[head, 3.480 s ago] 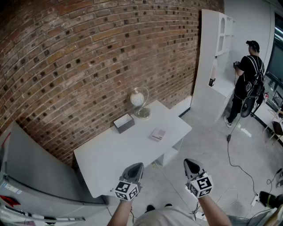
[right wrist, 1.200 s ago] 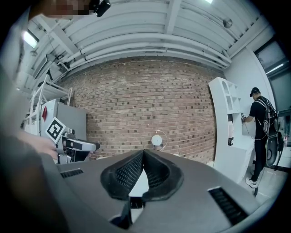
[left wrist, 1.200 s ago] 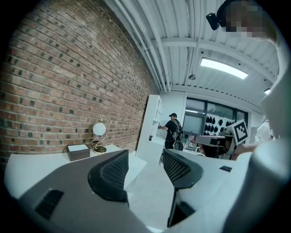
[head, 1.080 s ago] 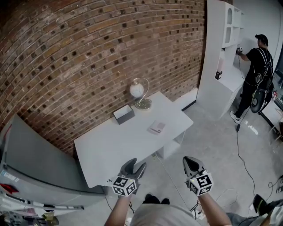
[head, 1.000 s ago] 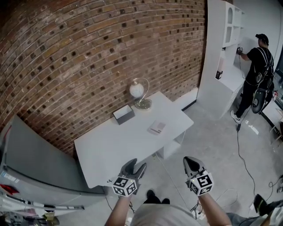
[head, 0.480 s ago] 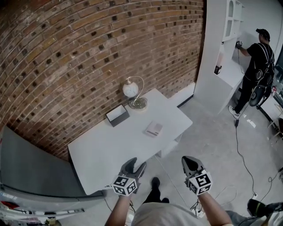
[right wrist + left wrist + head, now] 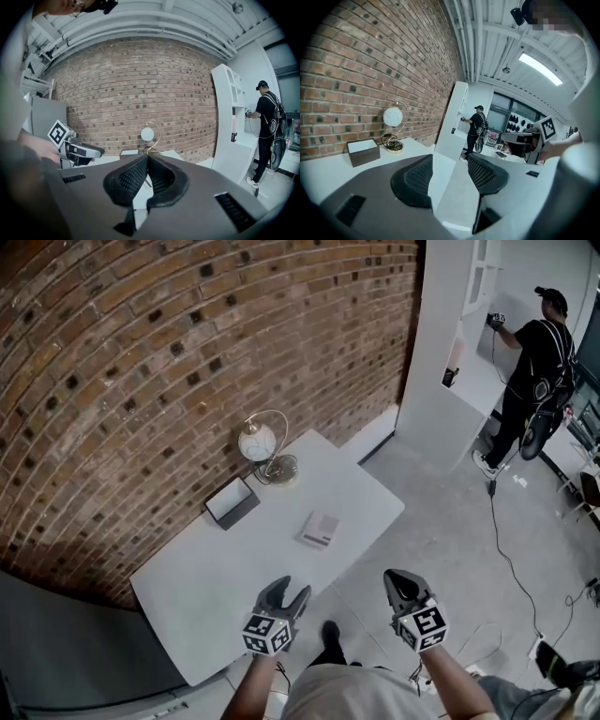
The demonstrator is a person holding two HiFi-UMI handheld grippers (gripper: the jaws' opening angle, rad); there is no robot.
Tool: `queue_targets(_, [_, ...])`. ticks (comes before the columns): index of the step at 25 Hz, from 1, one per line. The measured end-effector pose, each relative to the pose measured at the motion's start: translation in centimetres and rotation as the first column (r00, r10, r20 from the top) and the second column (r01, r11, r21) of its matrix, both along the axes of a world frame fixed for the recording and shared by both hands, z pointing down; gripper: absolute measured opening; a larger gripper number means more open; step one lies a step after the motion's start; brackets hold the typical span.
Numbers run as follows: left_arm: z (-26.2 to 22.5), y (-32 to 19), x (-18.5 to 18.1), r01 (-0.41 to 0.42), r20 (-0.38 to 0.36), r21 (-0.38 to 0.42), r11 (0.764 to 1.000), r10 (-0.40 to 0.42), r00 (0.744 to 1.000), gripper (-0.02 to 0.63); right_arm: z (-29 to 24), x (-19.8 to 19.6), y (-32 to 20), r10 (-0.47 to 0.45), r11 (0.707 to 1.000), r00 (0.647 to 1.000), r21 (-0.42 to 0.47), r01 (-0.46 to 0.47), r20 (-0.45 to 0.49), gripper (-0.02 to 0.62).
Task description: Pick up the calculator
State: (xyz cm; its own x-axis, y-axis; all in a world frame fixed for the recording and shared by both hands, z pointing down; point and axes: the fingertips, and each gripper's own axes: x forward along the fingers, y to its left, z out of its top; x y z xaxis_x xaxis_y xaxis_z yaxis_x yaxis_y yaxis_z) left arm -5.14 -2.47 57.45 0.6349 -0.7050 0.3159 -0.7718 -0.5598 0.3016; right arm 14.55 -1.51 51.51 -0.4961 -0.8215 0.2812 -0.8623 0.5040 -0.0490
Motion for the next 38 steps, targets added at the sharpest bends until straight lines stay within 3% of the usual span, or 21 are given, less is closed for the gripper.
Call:
queue_targets(9, [0.7,-6.6,-1.0,-0.058,-0.002,-0.009,0.998,0.058,0.998,0.247,0.9,-1.7,-5.0,0.038,0.999,0.999,-0.017,-0.039,-0.035,0.012])
queue_targets(19, [1.8,-10.0,-0.6,-0.031,-0.011,-0.046,0.998,0.031,0.999,0.25,1.7,-1.7,-9.0,0.019,0.999,0.999,-0.038,-0.021,-0.038,0.012])
queue_targets(28, [4.0,-14.1,0.1,0.086,0.008,-0.093,0.992,-0.085,0.996,0.256,4.3,-2.0,-15.5,-0.123,0.989,0.992,-0.088,0.12,-0.033,0.011])
queue_targets(38, [8.7,-18.9,1.4,0.254,0.031,-0.185,0.949,-0.253,0.967,0.259,8.9,-2.3,-24.1,-0.324,0.935,0.946,-0.161,0.315,-0.032,0.011])
